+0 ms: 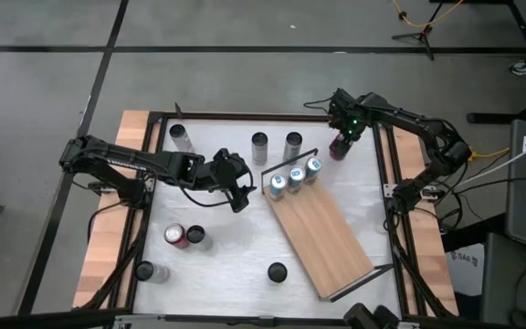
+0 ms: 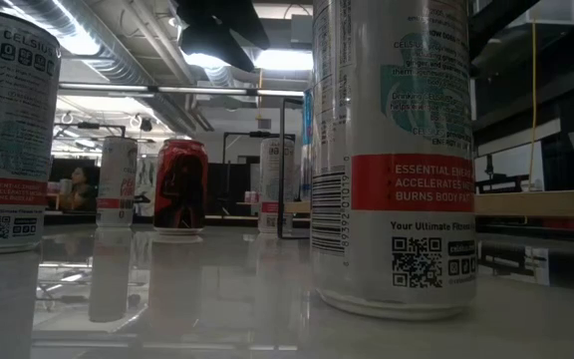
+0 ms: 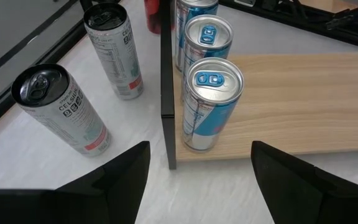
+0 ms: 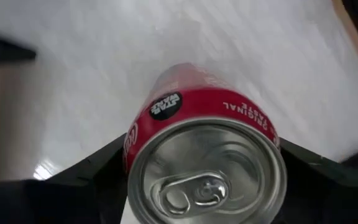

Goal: Place canned beverage on shelf
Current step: Put the red soda can on the shelf

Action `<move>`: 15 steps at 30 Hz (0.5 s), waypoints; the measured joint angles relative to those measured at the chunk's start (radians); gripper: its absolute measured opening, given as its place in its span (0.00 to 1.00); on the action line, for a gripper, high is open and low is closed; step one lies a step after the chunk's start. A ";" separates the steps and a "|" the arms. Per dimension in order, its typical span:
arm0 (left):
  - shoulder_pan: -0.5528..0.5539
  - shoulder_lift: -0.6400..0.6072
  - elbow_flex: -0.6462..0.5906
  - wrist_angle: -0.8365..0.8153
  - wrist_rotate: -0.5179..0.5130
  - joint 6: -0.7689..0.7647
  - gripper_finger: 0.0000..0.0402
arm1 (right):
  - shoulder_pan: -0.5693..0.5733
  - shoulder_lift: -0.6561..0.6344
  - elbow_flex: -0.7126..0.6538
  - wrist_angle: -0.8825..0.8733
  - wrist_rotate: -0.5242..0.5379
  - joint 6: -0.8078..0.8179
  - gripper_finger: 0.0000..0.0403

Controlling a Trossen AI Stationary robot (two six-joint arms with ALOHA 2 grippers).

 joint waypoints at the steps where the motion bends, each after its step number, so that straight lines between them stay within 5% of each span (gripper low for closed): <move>1: 0.000 0.000 0.000 0.000 0.000 0.000 0.68 | 0.000 0.000 0.000 -0.001 0.012 0.058 0.75; 15: 0.000 0.000 0.000 0.001 -0.051 -0.002 0.68 | -0.001 0.000 -0.001 -0.002 0.061 0.699 0.77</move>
